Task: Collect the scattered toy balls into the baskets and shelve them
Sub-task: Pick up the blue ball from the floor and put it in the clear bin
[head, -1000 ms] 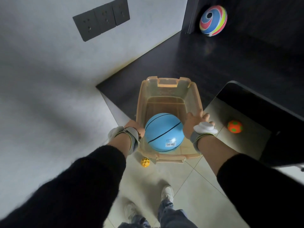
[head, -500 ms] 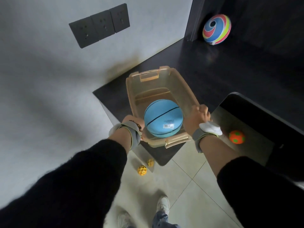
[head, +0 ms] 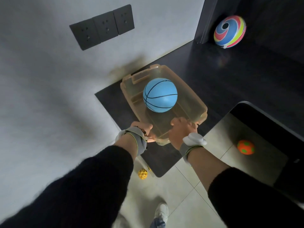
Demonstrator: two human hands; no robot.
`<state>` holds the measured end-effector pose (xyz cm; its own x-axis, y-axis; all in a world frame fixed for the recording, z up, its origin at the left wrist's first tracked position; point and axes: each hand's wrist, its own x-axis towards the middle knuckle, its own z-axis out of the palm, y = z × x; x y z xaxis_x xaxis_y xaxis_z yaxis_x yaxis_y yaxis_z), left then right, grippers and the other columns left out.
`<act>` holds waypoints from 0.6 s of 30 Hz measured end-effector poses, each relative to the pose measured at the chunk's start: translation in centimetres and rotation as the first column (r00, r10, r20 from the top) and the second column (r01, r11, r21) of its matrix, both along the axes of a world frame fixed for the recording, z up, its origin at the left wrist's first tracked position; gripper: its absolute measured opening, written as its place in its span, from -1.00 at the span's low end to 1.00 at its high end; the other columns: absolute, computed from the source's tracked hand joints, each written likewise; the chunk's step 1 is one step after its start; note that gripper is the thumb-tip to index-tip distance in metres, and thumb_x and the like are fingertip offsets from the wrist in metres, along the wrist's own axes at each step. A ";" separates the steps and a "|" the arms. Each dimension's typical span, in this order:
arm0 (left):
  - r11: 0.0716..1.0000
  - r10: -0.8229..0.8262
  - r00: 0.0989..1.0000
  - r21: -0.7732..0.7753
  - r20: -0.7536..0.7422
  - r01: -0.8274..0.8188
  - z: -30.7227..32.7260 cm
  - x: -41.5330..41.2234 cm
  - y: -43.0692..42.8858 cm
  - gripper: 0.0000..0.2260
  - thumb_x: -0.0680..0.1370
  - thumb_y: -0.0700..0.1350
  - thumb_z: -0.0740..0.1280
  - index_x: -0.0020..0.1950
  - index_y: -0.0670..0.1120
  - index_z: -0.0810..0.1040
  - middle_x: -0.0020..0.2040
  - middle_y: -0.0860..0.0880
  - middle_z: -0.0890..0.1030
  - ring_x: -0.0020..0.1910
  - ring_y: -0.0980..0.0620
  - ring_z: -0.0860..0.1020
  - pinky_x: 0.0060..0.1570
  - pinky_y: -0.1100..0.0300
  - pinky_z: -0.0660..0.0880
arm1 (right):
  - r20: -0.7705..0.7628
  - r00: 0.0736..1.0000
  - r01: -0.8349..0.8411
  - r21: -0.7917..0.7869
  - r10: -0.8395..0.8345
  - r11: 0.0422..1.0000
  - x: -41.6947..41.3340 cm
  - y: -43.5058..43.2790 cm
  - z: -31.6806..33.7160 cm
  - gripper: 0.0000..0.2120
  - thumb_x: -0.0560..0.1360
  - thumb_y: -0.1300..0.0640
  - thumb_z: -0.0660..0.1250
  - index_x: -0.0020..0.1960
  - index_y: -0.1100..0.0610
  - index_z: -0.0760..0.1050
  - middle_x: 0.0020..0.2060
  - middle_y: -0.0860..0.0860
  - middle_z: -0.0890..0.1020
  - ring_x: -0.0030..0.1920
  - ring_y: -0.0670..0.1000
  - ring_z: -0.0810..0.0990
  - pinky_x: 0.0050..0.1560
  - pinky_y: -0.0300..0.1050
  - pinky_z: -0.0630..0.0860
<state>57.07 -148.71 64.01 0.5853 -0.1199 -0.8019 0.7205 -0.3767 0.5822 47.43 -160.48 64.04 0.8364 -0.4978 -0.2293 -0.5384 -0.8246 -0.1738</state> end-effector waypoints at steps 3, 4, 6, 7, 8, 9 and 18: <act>0.993 -0.015 0.999 -0.117 -0.050 0.009 0.3 -0.9 0.0 -0.72 0.57 -0.23 0.27 0.28 -0.20 0.45 0.19 -0.15 0.56 -0.12 -0.11 0.59 -0.33 -0.06 0.58 | 0.004 1.000 -0.007 0.045 0.006 0.999 0.4 1.0 -0.2 -0.73 0.52 0.07 0.17 0.18 0.06 0.45 0.17 0.07 0.52 0.19 0.17 0.48 0.22 0.03 0.36; 0.990 -0.049 0.997 -0.134 -0.052 0.042 0.1 -1.1 0.3 -0.69 0.56 -0.24 0.27 0.31 -0.17 0.44 0.25 -0.11 0.54 -0.10 -0.10 0.59 -0.29 -0.05 0.58 | 0.000 1.000 -0.014 0.063 0.014 0.998 0.7 1.6 -0.2 -0.75 0.52 0.08 0.16 0.17 0.07 0.46 0.16 0.07 0.52 0.19 0.17 0.48 0.21 0.02 0.38; 0.986 -0.075 0.995 -0.152 -0.071 0.063 0.1 -1.3 1.1 -0.64 0.57 -0.20 0.25 0.38 -0.12 0.40 0.33 -0.07 0.50 0.01 -0.12 0.58 -0.14 -0.07 0.57 | -0.005 1.000 -0.023 0.081 0.024 0.996 1.2 2.7 0.0 -0.77 0.53 0.11 0.16 0.16 0.07 0.46 0.16 0.07 0.52 0.19 0.16 0.48 0.17 0.02 0.41; 0.987 -0.054 0.994 -0.153 -0.095 0.039 0.0 -1.1 1.5 -0.64 0.60 -0.15 0.21 0.40 -0.10 0.37 0.35 -0.06 0.47 0.09 -0.14 0.57 -0.05 -0.09 0.54 | 0.001 1.000 -0.026 0.081 0.026 0.996 1.5 3.2 0.2 -0.77 0.53 0.12 0.16 0.16 0.08 0.46 0.16 0.08 0.52 0.19 0.17 0.48 0.15 0.02 0.42; 0.986 -0.014 0.994 -0.165 -0.112 -0.005 0.0 -1.1 2.0 -0.65 0.63 -0.10 0.16 0.42 -0.09 0.34 0.35 -0.06 0.46 0.14 -0.16 0.55 0.02 -0.11 0.51 | 0.012 0.999 -0.032 0.076 0.031 0.997 1.8 3.8 0.5 -0.77 0.53 0.13 0.17 0.15 0.08 0.47 0.15 0.08 0.52 0.17 0.17 0.49 0.12 0.02 0.42; 0.986 0.031 0.993 -0.158 -0.111 -0.048 -0.1 -0.8 2.5 -0.65 0.64 -0.07 0.14 0.42 -0.09 0.34 0.33 -0.07 0.47 0.12 -0.15 0.56 0.05 -0.11 0.48 | 0.036 0.998 -0.047 0.062 0.045 0.997 2.1 4.5 0.8 -0.78 0.52 0.13 0.17 0.14 0.08 0.47 0.13 0.08 0.52 0.15 0.16 0.49 0.10 0.02 0.43; 0.998 -0.046 0.999 -0.033 -0.020 0.045 -3.5 2.5 13.1 -0.80 0.56 -0.28 0.13 -0.03 -0.09 0.51 -0.12 -0.15 0.58 -0.32 -0.01 0.55 -0.23 0.16 0.52 | 0.228 0.965 -0.172 0.162 0.133 0.972 6.1 16.2 -0.6 -0.82 0.45 0.12 0.18 0.02 -0.01 0.47 -0.01 0.00 0.56 -0.13 0.04 0.39 -0.14 -0.10 0.28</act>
<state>59.55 -135.61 60.53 0.5618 -0.1721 -0.8092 0.7154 -0.3902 0.5797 53.57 -144.26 63.47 0.9383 -0.3277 -0.1104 -0.3427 -0.8388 -0.4229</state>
